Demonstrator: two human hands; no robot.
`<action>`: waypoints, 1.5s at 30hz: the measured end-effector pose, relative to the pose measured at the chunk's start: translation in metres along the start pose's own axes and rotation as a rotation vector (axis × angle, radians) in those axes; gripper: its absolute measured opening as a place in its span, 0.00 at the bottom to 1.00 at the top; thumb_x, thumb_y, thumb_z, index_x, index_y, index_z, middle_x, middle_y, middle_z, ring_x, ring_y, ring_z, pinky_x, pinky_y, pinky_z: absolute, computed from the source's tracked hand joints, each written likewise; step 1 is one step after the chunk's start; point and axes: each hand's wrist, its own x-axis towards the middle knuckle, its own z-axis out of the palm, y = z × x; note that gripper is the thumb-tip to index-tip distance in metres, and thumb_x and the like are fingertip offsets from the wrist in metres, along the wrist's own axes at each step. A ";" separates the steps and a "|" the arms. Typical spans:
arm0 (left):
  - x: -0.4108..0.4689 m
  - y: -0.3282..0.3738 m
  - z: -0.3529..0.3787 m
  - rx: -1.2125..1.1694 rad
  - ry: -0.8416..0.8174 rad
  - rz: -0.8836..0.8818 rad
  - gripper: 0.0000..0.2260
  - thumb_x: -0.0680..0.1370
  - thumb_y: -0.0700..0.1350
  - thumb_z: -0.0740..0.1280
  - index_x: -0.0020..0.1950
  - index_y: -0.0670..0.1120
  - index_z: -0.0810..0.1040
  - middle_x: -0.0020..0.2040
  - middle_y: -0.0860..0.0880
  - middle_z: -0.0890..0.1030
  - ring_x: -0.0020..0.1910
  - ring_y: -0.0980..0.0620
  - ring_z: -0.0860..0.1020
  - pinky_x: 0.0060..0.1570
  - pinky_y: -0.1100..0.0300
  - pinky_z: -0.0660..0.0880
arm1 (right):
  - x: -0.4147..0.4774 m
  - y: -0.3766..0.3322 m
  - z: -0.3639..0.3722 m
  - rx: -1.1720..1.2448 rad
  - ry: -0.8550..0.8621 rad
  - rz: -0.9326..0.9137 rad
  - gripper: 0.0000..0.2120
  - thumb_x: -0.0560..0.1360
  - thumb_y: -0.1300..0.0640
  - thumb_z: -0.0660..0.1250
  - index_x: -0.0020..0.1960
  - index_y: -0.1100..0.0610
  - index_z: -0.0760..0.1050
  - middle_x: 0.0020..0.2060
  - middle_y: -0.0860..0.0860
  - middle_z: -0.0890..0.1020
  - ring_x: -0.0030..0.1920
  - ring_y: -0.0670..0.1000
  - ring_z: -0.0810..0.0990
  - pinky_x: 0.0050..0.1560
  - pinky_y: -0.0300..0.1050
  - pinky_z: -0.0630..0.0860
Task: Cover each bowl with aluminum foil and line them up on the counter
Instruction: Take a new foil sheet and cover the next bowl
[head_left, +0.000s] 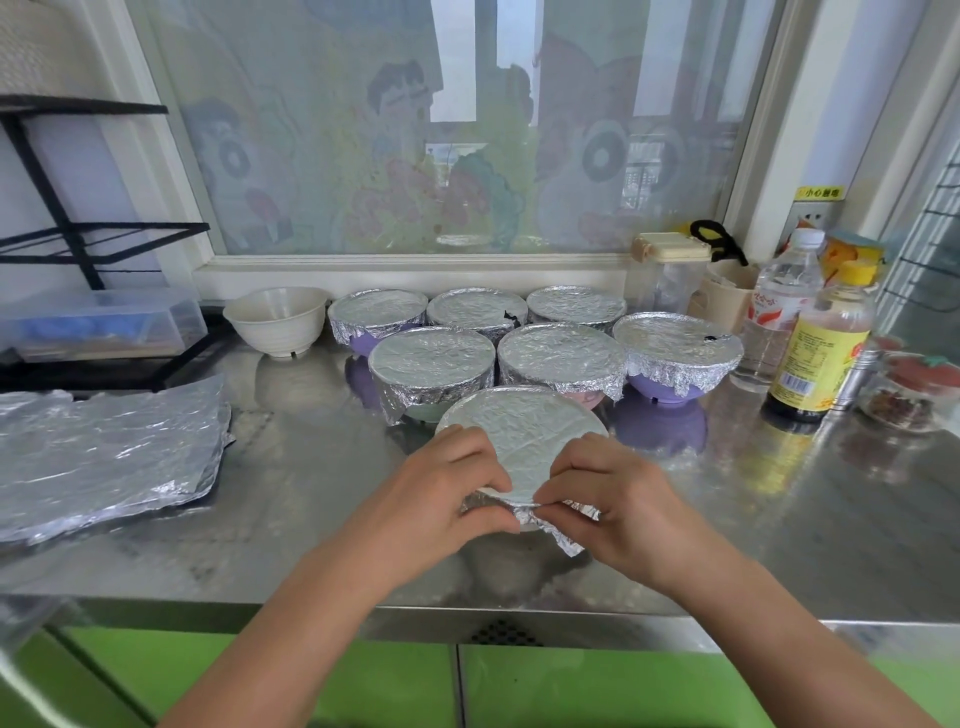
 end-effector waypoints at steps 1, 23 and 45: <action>0.001 0.003 0.002 0.006 -0.008 0.008 0.12 0.73 0.55 0.69 0.42 0.46 0.81 0.43 0.55 0.73 0.43 0.56 0.72 0.44 0.65 0.69 | 0.001 -0.001 0.002 -0.003 -0.010 -0.003 0.08 0.76 0.52 0.69 0.44 0.55 0.84 0.40 0.48 0.77 0.41 0.49 0.76 0.44 0.37 0.71; 0.006 0.002 0.003 -0.042 -0.043 -0.048 0.09 0.75 0.52 0.68 0.40 0.48 0.80 0.41 0.58 0.74 0.44 0.59 0.71 0.46 0.68 0.68 | -0.004 0.013 -0.010 -0.059 -0.047 0.019 0.11 0.75 0.50 0.67 0.48 0.55 0.84 0.43 0.48 0.78 0.43 0.48 0.76 0.48 0.32 0.69; -0.011 -0.003 -0.022 -0.172 -0.104 -0.091 0.05 0.72 0.49 0.74 0.40 0.51 0.80 0.41 0.57 0.76 0.42 0.58 0.76 0.42 0.62 0.74 | 0.002 0.002 -0.008 0.007 -0.092 -0.058 0.09 0.76 0.51 0.67 0.45 0.55 0.83 0.41 0.48 0.78 0.42 0.49 0.76 0.44 0.39 0.73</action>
